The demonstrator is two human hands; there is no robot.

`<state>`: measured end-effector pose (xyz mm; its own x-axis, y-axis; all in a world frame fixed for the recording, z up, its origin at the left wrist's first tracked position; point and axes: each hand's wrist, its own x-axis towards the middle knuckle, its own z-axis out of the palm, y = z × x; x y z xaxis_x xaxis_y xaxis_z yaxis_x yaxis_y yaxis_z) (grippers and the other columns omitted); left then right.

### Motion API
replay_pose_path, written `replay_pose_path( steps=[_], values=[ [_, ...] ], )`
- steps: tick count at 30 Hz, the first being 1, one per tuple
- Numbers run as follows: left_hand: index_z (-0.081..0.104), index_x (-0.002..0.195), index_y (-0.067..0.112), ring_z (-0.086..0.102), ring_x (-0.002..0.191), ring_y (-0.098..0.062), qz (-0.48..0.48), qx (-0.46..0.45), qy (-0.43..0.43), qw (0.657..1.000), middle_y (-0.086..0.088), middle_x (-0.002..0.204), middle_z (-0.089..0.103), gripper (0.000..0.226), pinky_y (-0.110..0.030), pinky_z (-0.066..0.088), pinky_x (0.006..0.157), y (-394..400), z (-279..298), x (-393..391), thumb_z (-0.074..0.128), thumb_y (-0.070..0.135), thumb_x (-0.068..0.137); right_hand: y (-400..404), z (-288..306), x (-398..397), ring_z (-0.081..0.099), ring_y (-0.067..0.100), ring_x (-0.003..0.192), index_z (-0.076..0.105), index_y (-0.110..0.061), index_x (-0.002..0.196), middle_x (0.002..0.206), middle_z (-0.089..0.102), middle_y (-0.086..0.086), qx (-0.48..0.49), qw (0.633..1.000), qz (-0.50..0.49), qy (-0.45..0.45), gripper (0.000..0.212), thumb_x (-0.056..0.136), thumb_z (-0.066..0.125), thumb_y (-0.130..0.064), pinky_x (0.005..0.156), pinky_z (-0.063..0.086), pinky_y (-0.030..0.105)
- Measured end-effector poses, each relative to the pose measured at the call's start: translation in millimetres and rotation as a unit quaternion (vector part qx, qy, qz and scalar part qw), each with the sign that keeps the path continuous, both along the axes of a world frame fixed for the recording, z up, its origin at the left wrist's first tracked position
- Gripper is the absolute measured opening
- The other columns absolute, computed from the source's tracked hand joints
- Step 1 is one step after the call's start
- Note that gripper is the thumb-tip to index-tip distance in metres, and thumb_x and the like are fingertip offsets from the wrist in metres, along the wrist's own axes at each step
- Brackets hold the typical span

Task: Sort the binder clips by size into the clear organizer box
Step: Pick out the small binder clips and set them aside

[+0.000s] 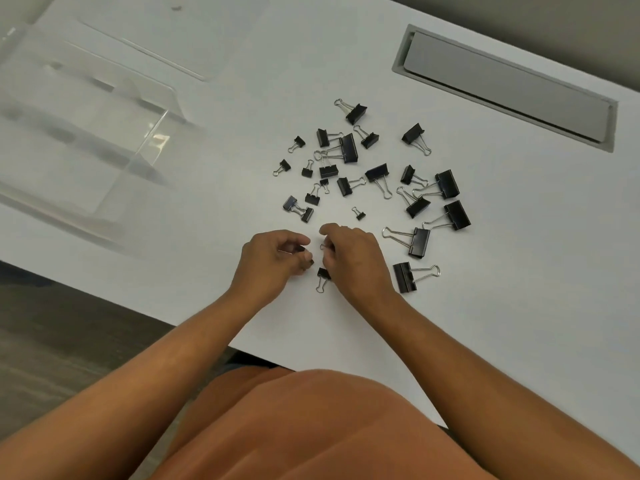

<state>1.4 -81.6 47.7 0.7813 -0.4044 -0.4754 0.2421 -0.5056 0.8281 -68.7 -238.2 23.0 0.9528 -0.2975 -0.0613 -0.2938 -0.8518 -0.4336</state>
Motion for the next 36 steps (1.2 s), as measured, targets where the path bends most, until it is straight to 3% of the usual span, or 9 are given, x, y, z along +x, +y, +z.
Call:
replay_pose_path(
  steps=[4,13,18,21,25,27,29,33,36],
  values=[
    [0.079,0.108,0.018,0.079,0.078,-0.008,-0.037,-0.002,0.032,0.999,0.004,0.087,0.079,0.022,-0.015,0.055,0.075,0,-3,17,0.082,0.009,0.088,8,2,-1,0.06,0.031,0.084,0.065,-0.01,0.124,0.095,0.069,0.007,0.02,1.0,-0.012,0.02,0.038,0.088,0.063,0.001,0.074,0.053,0.047],
    [0.078,0.111,0.024,0.078,0.092,-0.007,-0.128,-0.012,0.084,0.988,0.006,0.096,0.082,0.029,-0.032,0.058,0.098,-7,-10,54,0.083,0.01,0.086,16,14,6,0.061,0.021,0.09,0.064,-0.016,0.123,0.102,0.064,0.002,0.079,0.989,-0.109,0.067,0.036,0.089,0.064,-0.004,0.077,0.054,0.039],
    [0.078,0.114,0.026,0.077,0.091,-0.007,-0.179,-0.017,0.089,0.98,0.005,0.097,0.08,0.03,-0.024,0.056,0.089,-12,-9,62,0.085,0.017,0.086,17,34,4,0.066,0.01,0.075,0.068,-0.022,0.115,0.088,0.068,-0.002,0.28,0.93,-0.236,0.009,0.033,0.087,0.082,-0.013,0.064,0.056,0.017],
    [0.079,0.11,0.026,0.079,0.09,-0.013,-0.157,-0.042,0.105,0.981,0.006,0.092,0.078,0.025,-0.029,0.06,0.088,-13,-10,66,0.086,0.019,0.087,17,40,6,0.072,0.006,0.081,0.067,-0.024,0.115,0.089,0.075,-0.004,0.346,0.891,-0.293,-0.016,0.035,0.086,0.084,-0.015,0.069,0.06,0.019],
    [0.077,0.107,0.015,0.08,0.084,-0.03,-0.093,-0.081,0.153,0.981,-0.018,0.096,0.078,0.018,-0.032,0.065,0.08,-14,-6,67,0.081,0.009,0.09,13,44,12,0.077,0.009,0.085,0.067,-0.024,0.112,0.091,0.08,-0.004,0.388,0.871,-0.302,-0.021,0.028,0.091,0.078,-0.009,0.079,0.063,0.028],
    [0.076,0.105,0.012,0.081,0.086,-0.03,-0.068,-0.083,0.163,0.981,-0.013,0.089,0.08,0.016,-0.033,0.066,0.082,-15,-5,69,0.079,0.006,0.091,2,42,15,0.075,0.007,0.086,0.069,-0.022,0.11,0.092,0.078,-0.004,0.34,0.888,-0.308,-0.034,0.019,0.094,0.075,-0.013,0.079,0.061,0.025],
    [0.075,0.105,0.01,0.081,0.086,-0.026,-0.049,-0.085,0.171,0.98,-0.008,0.086,0.08,0.016,-0.036,0.065,0.085,-14,-5,73,0.079,0.005,0.091,-13,35,18,0.068,0.005,0.094,0.07,-0.019,0.112,0.103,0.073,-0.009,0.19,0.938,-0.287,-0.036,0.016,0.097,0.071,-0.016,0.083,0.055,0.02],
    [0.076,0.103,0.01,0.08,0.089,-0.023,-0.036,-0.092,0.183,0.978,-0.006,0.09,0.077,0.012,-0.039,0.065,0.088,-12,-6,76,0.076,0.004,0.093,-37,20,31,0.058,0.019,0.116,0.069,-0.014,0.123,0.122,0.067,0.0,0.046,0.978,-0.2,0.039,0.026,0.097,0.071,-0.014,0.097,0.04,0.022],
    [0.075,0.105,0.007,0.08,0.093,-0.025,-0.028,-0.105,0.188,0.976,-0.011,0.095,0.076,0.012,-0.043,0.064,0.092,-11,-5,76,0.075,0.003,0.094,-42,17,42,0.06,0.02,0.097,0.07,-0.011,0.112,0.102,0.069,0.002,0.023,0.981,-0.177,0.071,0.014,0.098,0.068,-0.01,0.09,0.05,0.032]
  ],
)
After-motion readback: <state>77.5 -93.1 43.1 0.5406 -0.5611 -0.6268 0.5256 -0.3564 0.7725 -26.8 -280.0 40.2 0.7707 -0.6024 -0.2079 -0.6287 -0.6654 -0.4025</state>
